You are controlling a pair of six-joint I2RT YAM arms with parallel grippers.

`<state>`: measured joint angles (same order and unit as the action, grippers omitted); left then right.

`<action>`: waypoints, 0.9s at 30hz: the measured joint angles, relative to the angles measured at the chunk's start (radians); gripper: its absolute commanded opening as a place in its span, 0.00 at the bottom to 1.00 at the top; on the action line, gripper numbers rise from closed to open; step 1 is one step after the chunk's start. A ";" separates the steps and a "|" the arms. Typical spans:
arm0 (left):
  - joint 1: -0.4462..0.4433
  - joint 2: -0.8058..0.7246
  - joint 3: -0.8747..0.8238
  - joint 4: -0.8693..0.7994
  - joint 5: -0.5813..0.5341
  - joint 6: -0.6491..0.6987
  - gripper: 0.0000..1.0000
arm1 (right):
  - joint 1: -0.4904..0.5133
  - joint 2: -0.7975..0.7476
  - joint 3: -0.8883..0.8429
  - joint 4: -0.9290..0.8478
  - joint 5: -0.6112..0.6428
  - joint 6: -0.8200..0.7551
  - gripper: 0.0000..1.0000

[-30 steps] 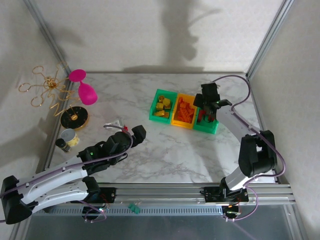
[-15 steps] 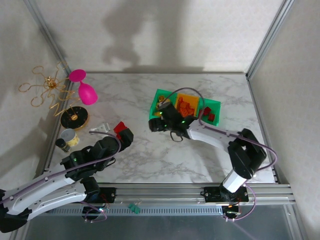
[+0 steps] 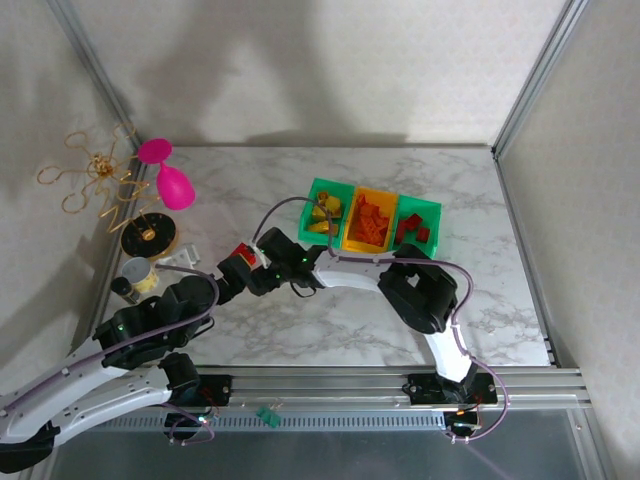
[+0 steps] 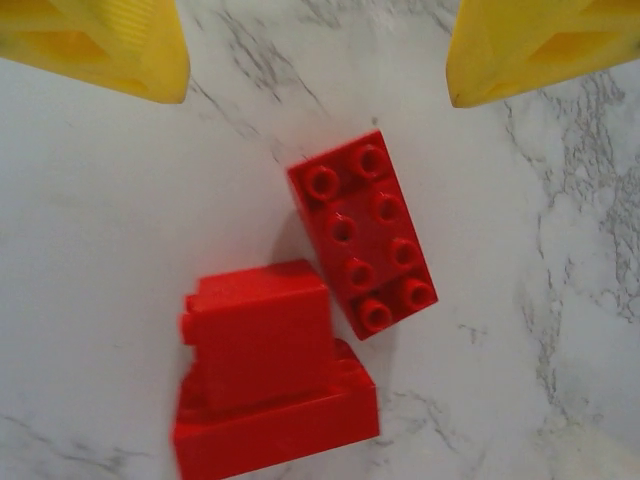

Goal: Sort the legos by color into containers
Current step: Pick up the lego from the center of the table.

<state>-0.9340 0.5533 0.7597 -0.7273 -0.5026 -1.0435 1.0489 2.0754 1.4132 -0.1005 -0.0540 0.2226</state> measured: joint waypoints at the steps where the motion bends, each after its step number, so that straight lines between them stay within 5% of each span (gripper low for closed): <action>1: 0.000 -0.008 0.000 -0.004 -0.001 0.000 1.00 | 0.003 0.019 0.018 -0.001 0.000 -0.008 0.68; 11: 0.000 -0.037 0.000 -0.018 -0.018 0.004 1.00 | 0.014 0.154 0.160 -0.041 0.031 -0.078 0.64; 27: 0.000 -0.063 0.000 -0.018 -0.019 0.003 1.00 | 0.054 0.192 0.218 -0.080 0.088 -0.134 0.33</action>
<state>-0.9340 0.4908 0.7593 -0.7456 -0.5217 -1.0401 1.1027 2.2669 1.6310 -0.1802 0.0338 0.0883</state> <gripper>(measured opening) 0.996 0.369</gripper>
